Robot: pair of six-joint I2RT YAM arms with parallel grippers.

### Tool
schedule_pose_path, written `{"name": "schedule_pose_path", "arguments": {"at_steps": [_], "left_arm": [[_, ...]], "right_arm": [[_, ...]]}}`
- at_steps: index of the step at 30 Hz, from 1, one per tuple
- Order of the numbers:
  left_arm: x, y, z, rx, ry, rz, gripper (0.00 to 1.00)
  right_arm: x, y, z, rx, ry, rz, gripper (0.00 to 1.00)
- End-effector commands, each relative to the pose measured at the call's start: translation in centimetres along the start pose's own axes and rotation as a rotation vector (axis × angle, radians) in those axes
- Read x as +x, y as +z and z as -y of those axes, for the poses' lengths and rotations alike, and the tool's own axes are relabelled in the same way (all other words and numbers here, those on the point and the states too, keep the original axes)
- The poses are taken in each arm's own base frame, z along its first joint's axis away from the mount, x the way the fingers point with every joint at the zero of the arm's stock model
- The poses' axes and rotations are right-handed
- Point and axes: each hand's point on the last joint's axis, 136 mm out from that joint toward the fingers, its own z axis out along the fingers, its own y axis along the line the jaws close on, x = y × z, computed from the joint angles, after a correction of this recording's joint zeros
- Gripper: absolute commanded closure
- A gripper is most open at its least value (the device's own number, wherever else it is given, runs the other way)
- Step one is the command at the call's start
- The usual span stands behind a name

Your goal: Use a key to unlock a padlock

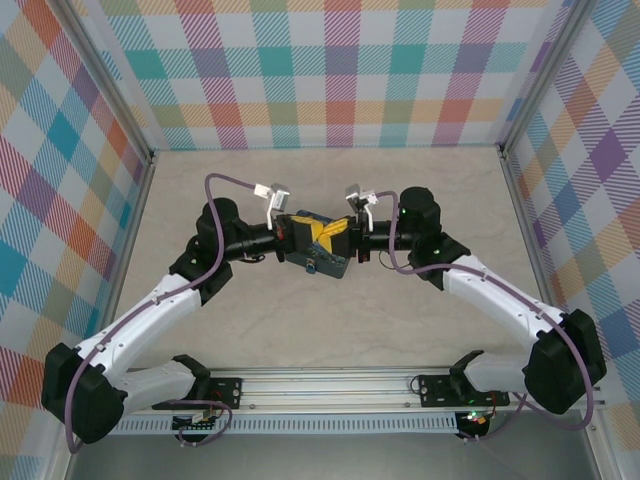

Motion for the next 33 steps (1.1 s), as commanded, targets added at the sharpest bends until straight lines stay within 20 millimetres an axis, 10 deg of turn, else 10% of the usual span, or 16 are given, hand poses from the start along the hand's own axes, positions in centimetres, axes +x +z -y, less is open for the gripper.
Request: {"name": "schedule_pose_path", "arguments": {"at_steps": [1, 11, 33], "left_arm": [[-1.3, -0.7, 1.2, 0.022, 0.037, 0.064, 1.0], [-1.9, -0.7, 2.2, 0.046, 0.045, 0.088, 1.0], [-2.2, -0.6, 2.0, 0.029, 0.045, 0.102, 1.0]], "right_arm": [[-1.4, -1.1, -1.8, -0.071, -0.023, 0.065, 0.66], [-1.9, -0.6, -2.1, -0.139, 0.026, 0.087, 0.5], [-1.6, 1.0, -1.8, -0.168, 0.04, 0.073, 0.67]]}}
